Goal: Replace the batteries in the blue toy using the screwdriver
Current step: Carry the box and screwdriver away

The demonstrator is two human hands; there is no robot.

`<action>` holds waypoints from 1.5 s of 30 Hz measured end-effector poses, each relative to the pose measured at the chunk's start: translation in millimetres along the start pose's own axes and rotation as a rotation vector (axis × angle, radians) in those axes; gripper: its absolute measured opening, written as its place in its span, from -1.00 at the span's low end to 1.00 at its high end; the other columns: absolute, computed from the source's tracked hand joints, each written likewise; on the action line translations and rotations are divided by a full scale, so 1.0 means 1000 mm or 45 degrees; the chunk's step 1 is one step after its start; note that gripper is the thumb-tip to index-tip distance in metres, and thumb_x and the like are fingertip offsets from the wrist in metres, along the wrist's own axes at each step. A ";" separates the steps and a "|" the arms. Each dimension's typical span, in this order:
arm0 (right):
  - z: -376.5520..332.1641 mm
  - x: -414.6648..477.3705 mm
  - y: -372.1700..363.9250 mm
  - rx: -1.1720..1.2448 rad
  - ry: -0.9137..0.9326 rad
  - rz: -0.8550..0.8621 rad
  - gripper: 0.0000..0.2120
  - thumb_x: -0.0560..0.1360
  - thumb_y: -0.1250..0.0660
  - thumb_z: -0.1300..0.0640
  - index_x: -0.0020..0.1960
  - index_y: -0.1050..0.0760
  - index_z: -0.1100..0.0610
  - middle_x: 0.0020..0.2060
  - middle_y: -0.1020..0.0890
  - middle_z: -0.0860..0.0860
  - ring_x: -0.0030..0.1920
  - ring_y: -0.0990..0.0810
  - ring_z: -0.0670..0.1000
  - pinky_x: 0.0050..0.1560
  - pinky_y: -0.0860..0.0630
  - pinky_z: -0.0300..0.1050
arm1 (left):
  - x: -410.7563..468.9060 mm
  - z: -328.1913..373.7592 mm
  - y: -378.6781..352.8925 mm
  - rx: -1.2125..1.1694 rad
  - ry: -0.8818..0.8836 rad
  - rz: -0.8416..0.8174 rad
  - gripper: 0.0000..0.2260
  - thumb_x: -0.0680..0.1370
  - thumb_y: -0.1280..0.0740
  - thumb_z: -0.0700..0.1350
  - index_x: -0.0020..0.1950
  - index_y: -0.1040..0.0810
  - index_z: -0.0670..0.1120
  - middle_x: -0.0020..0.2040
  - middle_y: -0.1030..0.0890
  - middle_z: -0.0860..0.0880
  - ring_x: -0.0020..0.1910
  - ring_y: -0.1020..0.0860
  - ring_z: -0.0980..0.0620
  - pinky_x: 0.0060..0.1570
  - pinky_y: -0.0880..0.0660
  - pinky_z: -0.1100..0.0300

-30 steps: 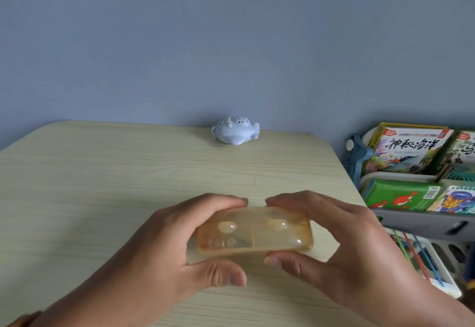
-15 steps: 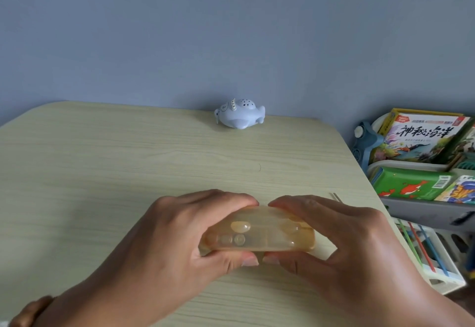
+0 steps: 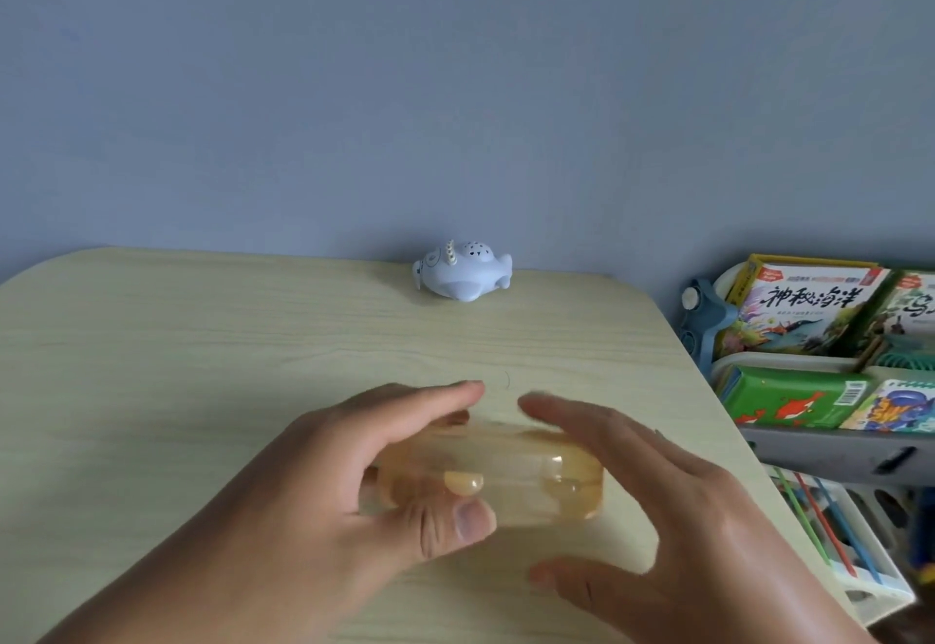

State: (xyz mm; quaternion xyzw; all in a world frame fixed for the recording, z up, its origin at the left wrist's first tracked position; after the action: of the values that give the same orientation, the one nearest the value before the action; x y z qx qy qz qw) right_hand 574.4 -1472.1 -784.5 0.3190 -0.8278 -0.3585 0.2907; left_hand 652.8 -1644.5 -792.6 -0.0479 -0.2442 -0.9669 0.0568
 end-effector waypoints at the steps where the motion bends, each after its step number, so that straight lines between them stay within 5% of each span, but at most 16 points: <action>1: 0.011 -0.002 0.006 -0.058 -0.076 0.048 -0.09 0.14 -0.54 -0.27 0.43 -0.25 -0.41 0.37 -0.27 -0.59 0.27 -0.22 -0.63 0.13 -0.20 -0.71 | 0.003 0.001 0.005 0.050 -0.040 0.034 -0.40 0.27 -0.48 0.32 0.30 -0.46 0.41 0.27 -0.56 0.29 0.17 -0.62 0.21 0.24 -0.52 0.09; 3: 0.037 -0.013 0.019 -0.281 -0.247 0.177 -0.11 0.16 -0.45 -0.41 0.45 -0.32 -0.27 0.37 -0.39 -0.48 0.24 -0.33 -0.56 0.19 -0.32 -0.56 | 0.008 0.003 0.018 0.090 -0.103 0.112 -0.40 0.25 -0.50 0.31 0.29 -0.51 0.35 0.28 -0.55 0.24 0.19 -0.61 0.13 0.20 -0.55 0.04; 5: 0.055 -0.025 0.024 -0.518 -0.396 0.336 -0.20 0.27 -0.20 -0.53 0.26 -0.59 -0.01 0.25 -0.64 -0.07 0.17 -0.65 -0.04 0.11 -0.53 -0.07 | 0.012 0.002 0.031 0.071 -0.138 0.174 -0.39 0.22 -0.53 0.30 0.27 -0.53 0.33 0.28 -0.55 0.23 0.20 -0.61 0.13 0.18 -0.57 0.07; 8: 0.073 -0.041 0.021 -0.610 -0.614 0.481 -0.51 0.28 -0.21 -0.34 -0.18 -0.73 -0.01 0.04 -0.74 0.05 -0.06 -0.72 0.21 0.04 -0.47 -0.26 | 0.017 0.002 0.043 0.002 -0.201 0.213 -0.39 0.19 -0.59 0.21 0.23 -0.59 0.30 0.28 -0.56 0.21 0.20 -0.62 0.09 0.16 -0.59 -0.02; 10: 0.076 -0.040 0.026 -0.593 -0.617 0.574 -0.67 0.29 -0.22 -0.19 -0.30 -0.69 -0.05 -0.04 -0.74 -0.02 -0.14 -0.71 0.18 -0.05 -0.38 -0.35 | 0.022 0.003 0.049 -0.119 -0.223 0.207 -0.40 0.18 -0.62 0.11 0.22 -0.63 0.23 0.28 -0.57 0.17 0.17 -0.63 0.02 0.06 -0.63 -0.05; 13: 0.067 -0.032 0.033 -0.584 -0.618 0.608 -0.90 0.33 -0.39 0.01 -0.33 -0.65 -0.03 -0.13 -0.75 -0.03 -0.24 -0.70 0.17 -0.17 -0.49 -0.18 | 0.031 0.017 0.057 -0.157 -0.272 0.147 -0.39 0.18 -0.64 0.04 0.22 -0.65 0.18 0.28 -0.57 0.15 0.15 -0.63 0.02 -0.02 -0.66 0.05; 15: 0.060 -0.022 0.038 -0.548 -0.612 0.616 -0.83 0.34 -0.51 0.20 -0.31 -0.61 -0.04 -0.31 -0.73 -0.09 -0.38 -0.68 0.06 -0.35 -0.51 -0.23 | 0.040 0.028 0.070 -0.117 -0.304 0.146 -0.38 0.16 -0.64 0.05 0.22 -0.64 0.21 0.30 -0.56 0.15 0.20 -0.61 0.04 0.02 -0.65 0.09; 18: 0.045 0.004 0.057 -0.275 -0.714 0.569 -0.80 0.46 -0.47 0.12 -0.26 -0.56 -0.13 -0.50 -0.63 -0.27 -0.49 -0.61 -0.22 -0.34 -0.53 -0.29 | 0.052 0.041 0.096 -0.120 -0.283 0.138 -0.35 0.14 -0.66 0.11 0.23 -0.63 0.24 0.30 -0.55 0.18 0.25 -0.59 0.06 0.11 -0.61 0.07; 22: -0.006 0.060 0.105 -0.037 -0.595 0.608 -0.79 0.53 -0.35 0.12 -0.18 -0.60 -0.17 -0.35 -0.65 -0.31 -0.35 -0.63 -0.26 -0.34 -0.46 -0.30 | 0.063 0.084 0.129 -0.123 -0.266 0.099 -0.32 0.13 -0.61 0.30 0.23 -0.62 0.24 0.31 -0.54 0.21 0.32 -0.54 0.14 0.14 -0.56 0.25; 27: -0.086 0.100 0.193 0.088 -0.594 0.541 -0.76 0.54 -0.35 0.18 0.02 -0.65 -0.16 -0.34 -0.68 -0.36 -0.26 -0.64 -0.35 -0.22 -0.49 -0.33 | 0.067 0.175 0.182 -0.124 -0.274 0.145 -0.39 0.19 -0.64 0.20 0.22 -0.63 0.22 0.34 -0.54 0.19 0.35 -0.51 0.13 0.21 -0.56 0.03; 29: -0.128 0.115 0.242 0.063 -0.583 0.517 -0.79 0.51 -0.41 0.18 -0.04 -0.67 -0.14 -0.40 -0.68 -0.35 -0.28 -0.62 -0.41 -0.23 -0.45 -0.46 | 0.070 0.225 0.212 -0.129 -0.276 0.144 -0.38 0.18 -0.65 0.20 0.22 -0.64 0.22 0.34 -0.54 0.19 0.35 -0.52 0.15 0.20 -0.57 0.03; 31: -0.170 0.134 0.293 0.026 -0.564 0.489 -0.81 0.51 -0.42 0.18 -0.15 -0.66 -0.11 -0.45 -0.66 -0.30 -0.36 -0.62 -0.37 -0.24 -0.43 -0.54 | 0.077 0.278 0.245 -0.103 -0.281 0.146 -0.39 0.19 -0.67 0.15 0.23 -0.63 0.21 0.35 -0.53 0.18 0.35 -0.51 0.14 0.20 -0.58 0.03; 34: -0.231 0.165 0.364 -0.016 -0.573 0.425 -0.83 0.55 -0.35 0.06 -0.20 -0.58 -0.13 -0.50 -0.65 -0.23 -0.45 -0.63 -0.22 -0.20 -0.51 -0.41 | 0.093 0.363 0.301 -0.097 -0.282 0.163 -0.36 0.19 -0.68 0.11 0.25 -0.62 0.20 0.33 -0.54 0.15 0.36 -0.51 0.10 0.20 -0.58 0.06; 39: -0.327 0.217 0.488 -0.091 -0.593 0.455 -0.82 0.56 -0.28 -0.11 -0.21 -0.50 -0.13 -0.49 -0.63 -0.29 -0.24 -0.59 -0.29 -0.24 -0.53 -0.29 | 0.129 0.509 0.387 -0.047 -0.293 0.150 -0.30 0.15 -0.69 0.14 0.26 -0.58 0.24 0.30 -0.57 0.12 0.32 -0.54 0.06 0.19 -0.57 0.14; 45: -0.403 0.257 0.607 -0.131 -0.634 0.476 -0.83 0.53 -0.32 -0.11 -0.22 -0.48 -0.13 -0.45 -0.66 -0.23 -0.34 -0.61 -0.19 -0.21 -0.57 -0.21 | 0.162 0.653 0.452 -0.067 -0.306 0.123 -0.32 0.16 -0.70 0.06 0.25 -0.60 0.20 0.27 -0.56 0.11 0.30 -0.55 0.04 0.15 -0.59 0.13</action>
State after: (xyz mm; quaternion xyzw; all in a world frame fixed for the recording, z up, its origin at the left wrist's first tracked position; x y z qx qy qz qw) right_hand 505.0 -1498.1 -15.1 0.0486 -0.8987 -0.4073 0.1555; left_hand 595.3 -1742.1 9.8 -0.1766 -0.2213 -0.9564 0.0722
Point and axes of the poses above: each hand's wrist, its own x-axis towards the middle knuckle, its own y-axis out of the back of the hand, z = x × y, the point moved 7 cm from there along x, towards the middle knuckle
